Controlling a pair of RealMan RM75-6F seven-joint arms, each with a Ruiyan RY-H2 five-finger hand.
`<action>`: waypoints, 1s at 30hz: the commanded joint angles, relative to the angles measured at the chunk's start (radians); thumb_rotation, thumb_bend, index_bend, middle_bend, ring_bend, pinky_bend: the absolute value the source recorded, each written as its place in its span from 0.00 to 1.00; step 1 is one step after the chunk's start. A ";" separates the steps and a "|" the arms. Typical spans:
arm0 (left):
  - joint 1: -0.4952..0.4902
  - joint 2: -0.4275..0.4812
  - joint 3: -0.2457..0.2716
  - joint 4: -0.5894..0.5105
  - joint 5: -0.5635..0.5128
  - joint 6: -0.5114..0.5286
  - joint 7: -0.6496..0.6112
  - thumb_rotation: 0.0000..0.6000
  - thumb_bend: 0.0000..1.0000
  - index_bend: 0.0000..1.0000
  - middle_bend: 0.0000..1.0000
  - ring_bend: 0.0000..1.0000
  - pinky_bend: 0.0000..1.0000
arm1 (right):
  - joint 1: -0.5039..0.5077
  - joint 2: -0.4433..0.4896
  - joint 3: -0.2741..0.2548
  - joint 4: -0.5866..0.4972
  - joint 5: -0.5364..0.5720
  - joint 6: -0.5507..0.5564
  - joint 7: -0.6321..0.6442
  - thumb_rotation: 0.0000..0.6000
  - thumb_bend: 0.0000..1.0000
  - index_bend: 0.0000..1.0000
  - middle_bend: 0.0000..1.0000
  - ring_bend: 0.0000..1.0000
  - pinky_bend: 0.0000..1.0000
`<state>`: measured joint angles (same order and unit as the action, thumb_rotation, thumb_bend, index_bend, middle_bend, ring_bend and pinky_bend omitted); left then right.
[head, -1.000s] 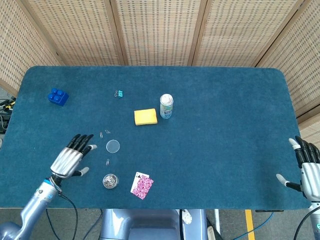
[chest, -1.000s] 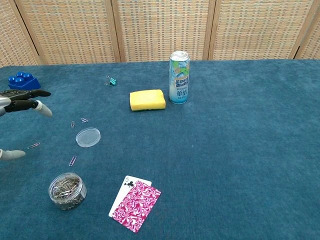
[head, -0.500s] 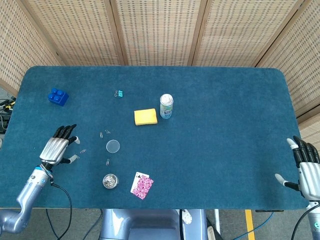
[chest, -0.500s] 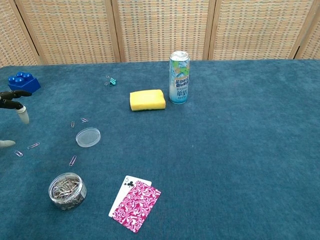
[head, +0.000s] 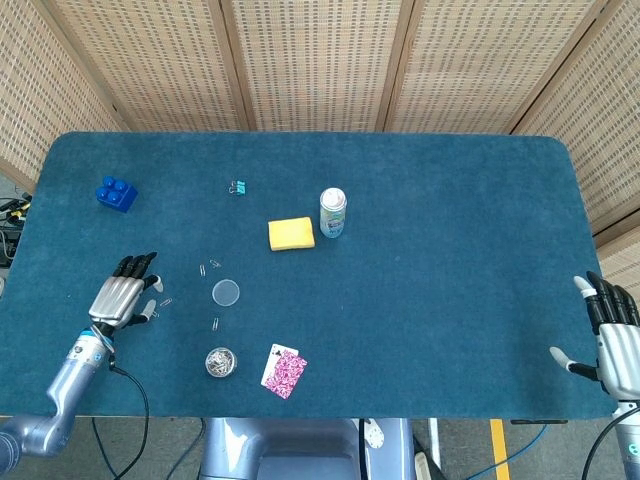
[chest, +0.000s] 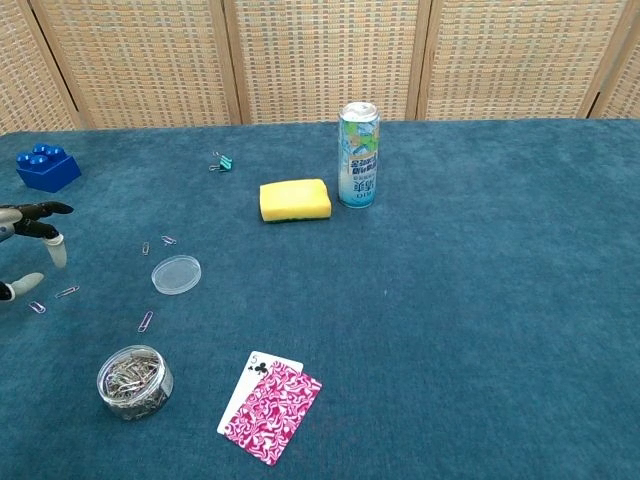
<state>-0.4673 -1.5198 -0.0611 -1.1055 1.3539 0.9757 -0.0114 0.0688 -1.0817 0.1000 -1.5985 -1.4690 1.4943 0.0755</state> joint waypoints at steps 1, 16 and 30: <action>-0.002 -0.005 -0.002 0.002 -0.008 -0.007 0.007 1.00 0.50 0.42 0.00 0.00 0.00 | 0.000 0.000 0.000 0.000 0.000 0.000 0.000 1.00 0.00 0.00 0.00 0.00 0.00; -0.012 -0.034 -0.006 -0.004 -0.055 -0.045 0.056 1.00 0.50 0.42 0.00 0.00 0.00 | -0.002 0.004 0.000 -0.001 -0.002 0.003 0.010 1.00 0.00 0.00 0.00 0.00 0.00; -0.008 -0.014 0.016 -0.060 -0.044 -0.056 0.050 1.00 0.50 0.42 0.00 0.00 0.00 | -0.004 0.009 0.001 -0.001 -0.003 0.007 0.020 1.00 0.00 0.00 0.00 0.00 0.00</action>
<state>-0.4769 -1.5387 -0.0487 -1.1605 1.3058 0.9204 0.0430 0.0649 -1.0732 0.1006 -1.5992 -1.4718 1.5013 0.0960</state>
